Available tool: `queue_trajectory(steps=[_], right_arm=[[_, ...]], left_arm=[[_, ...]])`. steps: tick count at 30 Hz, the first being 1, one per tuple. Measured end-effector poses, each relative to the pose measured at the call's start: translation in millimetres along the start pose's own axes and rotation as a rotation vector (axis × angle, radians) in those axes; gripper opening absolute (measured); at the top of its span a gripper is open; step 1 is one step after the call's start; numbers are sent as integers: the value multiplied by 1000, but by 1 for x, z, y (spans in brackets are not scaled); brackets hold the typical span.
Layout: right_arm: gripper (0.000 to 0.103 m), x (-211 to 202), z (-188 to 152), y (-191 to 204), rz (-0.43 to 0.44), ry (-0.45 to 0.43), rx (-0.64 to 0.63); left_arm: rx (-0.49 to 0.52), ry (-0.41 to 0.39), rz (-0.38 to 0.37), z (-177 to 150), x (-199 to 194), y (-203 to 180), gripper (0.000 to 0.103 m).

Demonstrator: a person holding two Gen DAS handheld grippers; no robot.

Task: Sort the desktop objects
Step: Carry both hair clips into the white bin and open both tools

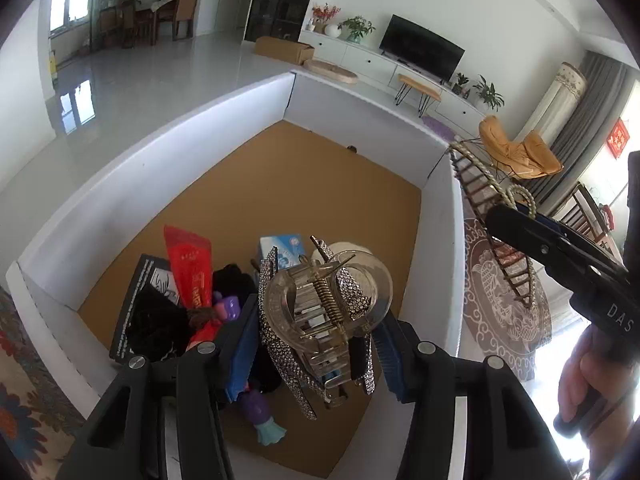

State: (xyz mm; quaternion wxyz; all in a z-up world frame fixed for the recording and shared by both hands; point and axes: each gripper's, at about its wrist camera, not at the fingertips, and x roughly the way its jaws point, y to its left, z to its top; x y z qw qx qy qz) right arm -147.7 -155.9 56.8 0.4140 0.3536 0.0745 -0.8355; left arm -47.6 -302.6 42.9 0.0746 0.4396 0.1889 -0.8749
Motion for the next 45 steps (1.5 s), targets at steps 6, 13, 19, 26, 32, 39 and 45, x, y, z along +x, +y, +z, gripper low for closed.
queue_trajectory(steps=[6,13,19,26,32,39,45], right_arm=[[56,94,-9,31,38,263,3],[91,85,5,9,-17,263,31],[93,62,10,-14,-92,284,74],[93,50,11,-18,-103,287,72],[93,48,12,-3,-118,279,-1],[93,46,9,9,-118,259,-51],[93,45,8,12,-113,250,-61]], left_arm=[[-25,59,40,-20,17,18,55],[-26,-32,122,-14,5,10,86],[-76,-139,251,-11,-11,5,93],[-120,-186,390,-14,-23,0,93],[-182,-243,394,-19,-39,0,93],[-115,-164,483,-12,-35,-9,93],[-118,-214,485,-18,-46,-13,93]])
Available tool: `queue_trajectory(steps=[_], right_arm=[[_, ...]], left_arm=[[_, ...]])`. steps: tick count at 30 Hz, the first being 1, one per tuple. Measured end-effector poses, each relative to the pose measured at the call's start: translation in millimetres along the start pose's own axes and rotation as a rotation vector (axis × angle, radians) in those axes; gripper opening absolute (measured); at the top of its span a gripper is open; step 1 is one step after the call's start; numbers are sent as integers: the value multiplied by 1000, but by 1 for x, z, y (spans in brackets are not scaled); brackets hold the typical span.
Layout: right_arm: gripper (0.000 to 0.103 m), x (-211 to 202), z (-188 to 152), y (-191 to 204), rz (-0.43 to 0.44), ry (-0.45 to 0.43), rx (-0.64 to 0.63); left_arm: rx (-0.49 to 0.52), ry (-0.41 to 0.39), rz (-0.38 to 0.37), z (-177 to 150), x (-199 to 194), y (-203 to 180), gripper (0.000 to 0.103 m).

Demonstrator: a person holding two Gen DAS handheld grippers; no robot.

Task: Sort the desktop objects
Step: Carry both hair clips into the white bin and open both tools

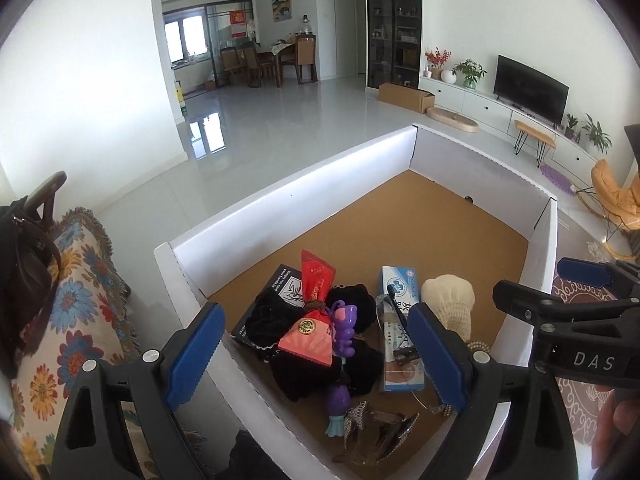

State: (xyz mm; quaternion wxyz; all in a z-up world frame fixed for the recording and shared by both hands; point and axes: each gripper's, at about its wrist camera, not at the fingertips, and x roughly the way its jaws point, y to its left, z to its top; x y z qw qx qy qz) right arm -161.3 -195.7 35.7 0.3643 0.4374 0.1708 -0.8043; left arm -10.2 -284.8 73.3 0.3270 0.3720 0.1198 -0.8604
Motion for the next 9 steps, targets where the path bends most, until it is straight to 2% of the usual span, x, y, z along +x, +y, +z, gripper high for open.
queue_trajectory(steps=[5,9], right_arm=[[93,0,-1,0,-3,0,-1],[93,-1,-1,-2,-6,0,2]], left_arm=[[-5,15,-11,1,2,2,93],[-31,-17,-22,0,-4,4,93]])
